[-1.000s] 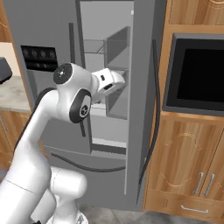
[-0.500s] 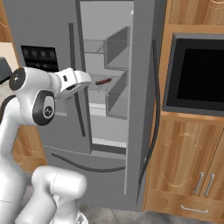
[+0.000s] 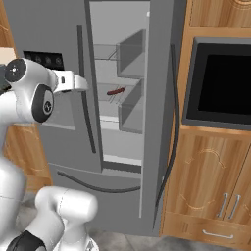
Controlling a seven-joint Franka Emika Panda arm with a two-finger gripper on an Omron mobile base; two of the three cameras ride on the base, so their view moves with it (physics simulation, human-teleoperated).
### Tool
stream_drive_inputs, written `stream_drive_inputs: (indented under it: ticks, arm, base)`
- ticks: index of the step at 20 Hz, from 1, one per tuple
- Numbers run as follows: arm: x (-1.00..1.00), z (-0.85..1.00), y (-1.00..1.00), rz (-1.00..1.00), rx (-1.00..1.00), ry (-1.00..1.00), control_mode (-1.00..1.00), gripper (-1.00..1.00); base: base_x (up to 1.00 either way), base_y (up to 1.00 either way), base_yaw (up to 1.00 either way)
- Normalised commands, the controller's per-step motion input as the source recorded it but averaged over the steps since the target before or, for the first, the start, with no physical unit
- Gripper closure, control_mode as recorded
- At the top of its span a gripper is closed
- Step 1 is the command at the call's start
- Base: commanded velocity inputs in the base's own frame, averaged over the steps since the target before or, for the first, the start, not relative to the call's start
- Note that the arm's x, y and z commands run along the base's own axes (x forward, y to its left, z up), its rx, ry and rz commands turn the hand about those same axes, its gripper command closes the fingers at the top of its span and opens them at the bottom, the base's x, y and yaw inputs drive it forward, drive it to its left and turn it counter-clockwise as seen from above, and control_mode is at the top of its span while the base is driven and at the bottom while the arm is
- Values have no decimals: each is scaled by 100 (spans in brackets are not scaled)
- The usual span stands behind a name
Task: Move the hot dog bun to the plate on the dining table and place the condiment next to that plate. Then navigate to the fridge and take the sausage and place it on the plate as well.
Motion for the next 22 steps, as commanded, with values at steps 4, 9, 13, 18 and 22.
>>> stream_drive_inputs:
  ticks: [4,9,13,18,22]
  arm:
    - [47,0,8,0,24,-4,-100,-100]
    - [55,-9,13,0,7,-2,-100,-100]
    - [64,-8,18,0,1,0,-100,-100]
    - [60,-6,3,0,1,0,-100,-100]
    - [67,-13,0,0,2,0,-100,-100]
  base:
    - [0,0,0]
    - [0,0,0]
    - [0,0,0]
    - [0,0,0]
    - [0,0,0]
